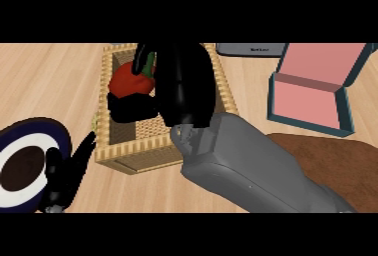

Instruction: Pick the bell pepper from the cutting board and place it in the basket

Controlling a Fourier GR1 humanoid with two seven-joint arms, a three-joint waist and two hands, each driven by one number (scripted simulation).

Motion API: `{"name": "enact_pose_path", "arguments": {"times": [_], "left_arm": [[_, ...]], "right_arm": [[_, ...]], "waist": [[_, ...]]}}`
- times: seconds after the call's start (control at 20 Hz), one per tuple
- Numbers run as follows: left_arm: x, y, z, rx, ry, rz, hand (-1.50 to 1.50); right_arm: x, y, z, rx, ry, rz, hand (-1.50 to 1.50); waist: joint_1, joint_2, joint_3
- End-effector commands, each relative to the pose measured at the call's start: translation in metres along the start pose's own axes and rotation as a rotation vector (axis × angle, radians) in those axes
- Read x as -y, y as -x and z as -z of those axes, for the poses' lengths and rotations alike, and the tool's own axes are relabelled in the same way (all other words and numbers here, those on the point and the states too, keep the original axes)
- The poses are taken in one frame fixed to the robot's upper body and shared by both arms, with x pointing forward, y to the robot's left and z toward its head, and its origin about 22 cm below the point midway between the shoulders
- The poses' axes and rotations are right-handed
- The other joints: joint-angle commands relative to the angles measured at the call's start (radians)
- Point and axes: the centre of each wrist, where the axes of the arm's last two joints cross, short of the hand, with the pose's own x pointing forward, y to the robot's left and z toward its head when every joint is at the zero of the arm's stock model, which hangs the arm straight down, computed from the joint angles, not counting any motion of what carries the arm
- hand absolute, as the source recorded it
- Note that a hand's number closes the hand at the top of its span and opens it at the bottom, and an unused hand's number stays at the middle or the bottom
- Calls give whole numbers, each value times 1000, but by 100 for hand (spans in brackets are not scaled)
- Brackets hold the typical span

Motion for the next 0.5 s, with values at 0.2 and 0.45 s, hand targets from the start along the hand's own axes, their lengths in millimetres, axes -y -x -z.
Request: {"name": "enact_pose_path", "arguments": {"times": [0.2, 0.45], "left_arm": [[0, 34, -6, -115, -5, -27, 0], [3, 23, -5, -120, -22, -45, 0]], "right_arm": [[-19, 22, 18, -107, 18, 106, 150], [-36, 47, 24, -181, 64, -172, 150]], "waist": [[-13, 3, -9], [-34, -2, -9]]}}
